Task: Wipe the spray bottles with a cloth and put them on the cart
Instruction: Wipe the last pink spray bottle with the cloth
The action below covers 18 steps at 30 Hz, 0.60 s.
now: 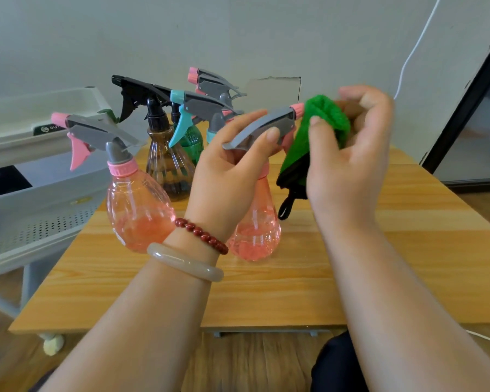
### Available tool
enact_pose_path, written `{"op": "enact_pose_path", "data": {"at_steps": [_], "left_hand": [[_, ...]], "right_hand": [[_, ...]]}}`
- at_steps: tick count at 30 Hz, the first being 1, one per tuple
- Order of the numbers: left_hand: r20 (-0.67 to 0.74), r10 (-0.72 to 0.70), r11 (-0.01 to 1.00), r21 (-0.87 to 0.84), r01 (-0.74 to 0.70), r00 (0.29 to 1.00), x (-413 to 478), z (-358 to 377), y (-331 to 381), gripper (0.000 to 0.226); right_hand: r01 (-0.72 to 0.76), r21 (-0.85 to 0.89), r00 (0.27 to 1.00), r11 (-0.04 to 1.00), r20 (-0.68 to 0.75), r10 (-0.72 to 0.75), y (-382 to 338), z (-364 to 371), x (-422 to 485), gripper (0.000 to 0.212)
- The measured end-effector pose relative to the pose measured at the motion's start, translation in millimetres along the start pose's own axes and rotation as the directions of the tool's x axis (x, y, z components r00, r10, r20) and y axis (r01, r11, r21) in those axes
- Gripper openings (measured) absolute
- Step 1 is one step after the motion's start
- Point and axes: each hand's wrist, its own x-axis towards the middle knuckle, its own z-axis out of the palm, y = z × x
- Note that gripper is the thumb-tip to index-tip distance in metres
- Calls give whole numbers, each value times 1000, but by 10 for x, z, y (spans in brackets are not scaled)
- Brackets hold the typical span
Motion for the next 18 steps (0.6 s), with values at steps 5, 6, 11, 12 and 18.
{"op": "enact_pose_path", "data": {"at_steps": [5,6,11,12,18], "left_hand": [[-15,-39,998,42,39,999,-14,25,3,15],[-28,-47,998,39,48,999,-5,19,0,15],[-52,-65,997,37,67,997,16,8,-21,19],[-47,-54,998,42,56,997,9,19,-25,18],[-35,-30,997,70,32,999,-10,15,-27,20]], "right_hand": [[230,-83,973,970,7,-230,246,47,-178,18],[238,-98,971,966,34,-236,302,40,-207,17],[245,-163,966,956,127,-226,351,51,-263,12],[253,-173,966,952,103,-238,321,51,-238,12],[221,-147,974,964,80,-211,353,47,-217,12]]}}
